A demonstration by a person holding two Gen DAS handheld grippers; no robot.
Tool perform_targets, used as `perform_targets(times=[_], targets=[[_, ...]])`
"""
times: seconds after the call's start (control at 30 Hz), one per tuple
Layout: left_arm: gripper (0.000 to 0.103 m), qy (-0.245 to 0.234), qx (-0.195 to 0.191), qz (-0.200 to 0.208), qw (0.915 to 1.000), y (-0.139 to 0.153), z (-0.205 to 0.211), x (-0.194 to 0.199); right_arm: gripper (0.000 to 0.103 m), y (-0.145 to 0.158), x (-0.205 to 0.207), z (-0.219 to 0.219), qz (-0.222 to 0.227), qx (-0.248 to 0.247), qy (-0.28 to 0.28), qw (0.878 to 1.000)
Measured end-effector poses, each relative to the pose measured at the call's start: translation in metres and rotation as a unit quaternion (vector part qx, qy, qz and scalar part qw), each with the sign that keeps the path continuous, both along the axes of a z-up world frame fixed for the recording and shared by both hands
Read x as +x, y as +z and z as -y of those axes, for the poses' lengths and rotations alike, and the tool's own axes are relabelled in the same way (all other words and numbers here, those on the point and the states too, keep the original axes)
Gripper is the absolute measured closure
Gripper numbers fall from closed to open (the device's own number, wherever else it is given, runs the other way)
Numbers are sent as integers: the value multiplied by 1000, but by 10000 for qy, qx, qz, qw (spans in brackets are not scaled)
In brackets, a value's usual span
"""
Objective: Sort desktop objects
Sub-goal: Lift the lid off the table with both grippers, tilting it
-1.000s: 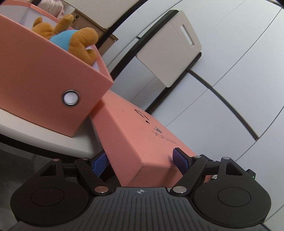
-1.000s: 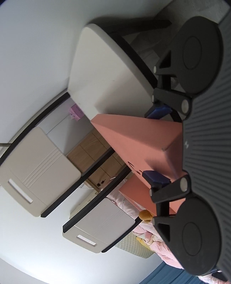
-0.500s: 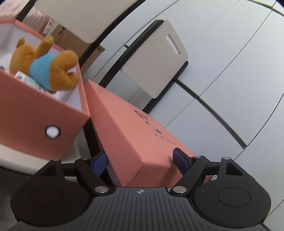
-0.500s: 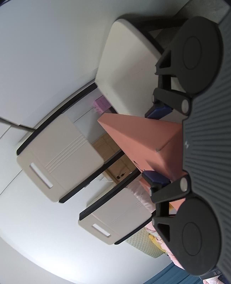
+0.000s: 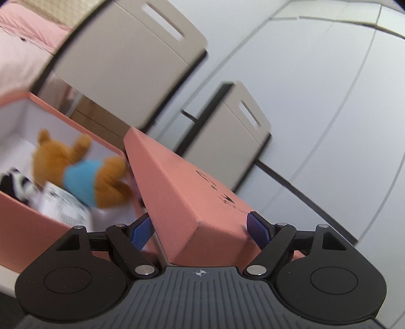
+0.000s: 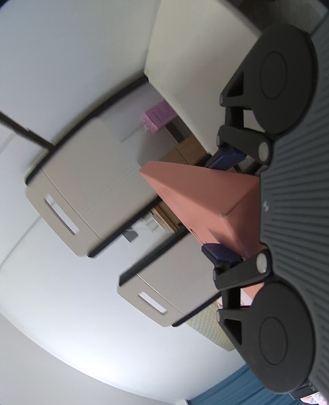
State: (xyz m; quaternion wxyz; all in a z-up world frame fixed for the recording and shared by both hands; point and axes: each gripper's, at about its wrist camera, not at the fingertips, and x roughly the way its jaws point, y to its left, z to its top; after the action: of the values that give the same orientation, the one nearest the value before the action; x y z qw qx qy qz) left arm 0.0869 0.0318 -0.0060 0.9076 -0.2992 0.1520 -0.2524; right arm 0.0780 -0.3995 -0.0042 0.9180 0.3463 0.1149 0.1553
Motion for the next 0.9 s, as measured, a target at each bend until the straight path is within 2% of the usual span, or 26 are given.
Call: perform_targets(times=[0.33, 0.43, 0.6, 0.67, 0.77, 0.8, 0.9], targets=[[21, 1077, -106, -83, 9941, 13, -77, -6, 40, -3, 56, -94, -64, 123, 592, 9981], [21, 1533, -96, -192, 9879, 20, -97, -7, 40, -6, 69, -127, -48, 135, 775, 9969], [21, 1989, 38, -348, 9794, 22, -119, 3, 40, -15, 91, -168, 2, 194, 929, 9955], [21, 2182, 202, -488, 9745, 17, -123, 9, 40, -20, 96, -181, 8, 141, 958, 9953], [21, 2391, 171, -1069, 9650, 4, -136, 22, 40, -32, 102, -200, -148, 35, 974, 9951], [25, 2450, 204, -1134, 9627, 2, -138, 23, 39, -37, 103, -205, -224, -27, 949, 9952], [26, 2597, 334, -1188, 9578, 0, -139, 22, 38, -50, 107, -212, -363, -133, 859, 9956]])
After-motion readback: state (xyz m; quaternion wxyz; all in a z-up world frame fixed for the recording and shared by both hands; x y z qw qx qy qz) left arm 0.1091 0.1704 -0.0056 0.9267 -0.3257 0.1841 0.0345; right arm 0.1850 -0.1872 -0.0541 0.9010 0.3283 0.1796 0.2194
